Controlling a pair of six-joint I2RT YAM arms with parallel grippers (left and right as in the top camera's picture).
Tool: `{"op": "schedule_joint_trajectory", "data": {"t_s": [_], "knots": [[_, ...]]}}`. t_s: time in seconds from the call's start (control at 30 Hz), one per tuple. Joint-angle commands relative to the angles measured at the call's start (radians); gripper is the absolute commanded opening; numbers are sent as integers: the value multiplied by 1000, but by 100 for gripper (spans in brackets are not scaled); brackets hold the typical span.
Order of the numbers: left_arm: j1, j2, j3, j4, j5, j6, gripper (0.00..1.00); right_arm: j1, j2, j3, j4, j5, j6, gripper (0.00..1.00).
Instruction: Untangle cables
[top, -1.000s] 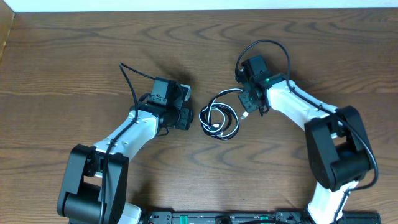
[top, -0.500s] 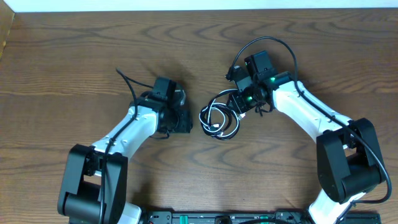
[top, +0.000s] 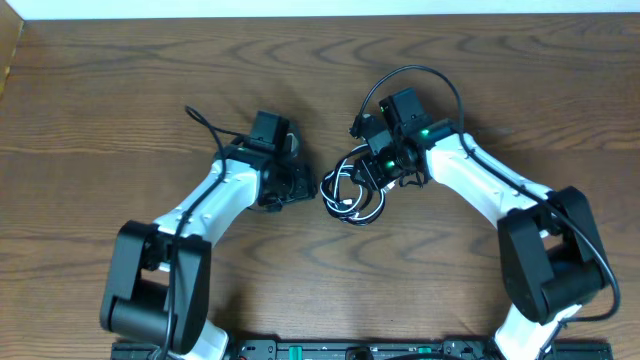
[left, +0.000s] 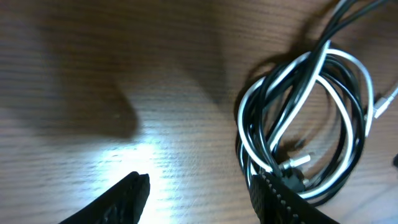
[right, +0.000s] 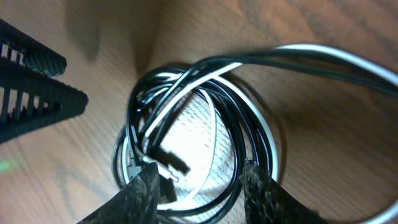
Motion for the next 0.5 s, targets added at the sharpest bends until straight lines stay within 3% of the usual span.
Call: {"op": "schedule_joint_trajectory", "data": {"t_s": [0.0, 0.23, 0.33, 0.47], "knots": [[-39, 54, 10, 27, 13, -75, 57, 6, 46, 4, 5, -5, 17, 40], [-119, 108, 10, 99, -2, -106, 56, 6, 73, 4, 16, -5, 17, 41], [-129, 110, 10, 98, -21, -112, 44, 6, 73, 4, 16, -5, 17, 41], [-129, 110, 10, 99, -21, -111, 42, 6, 73, 4, 16, -5, 17, 41]]}}
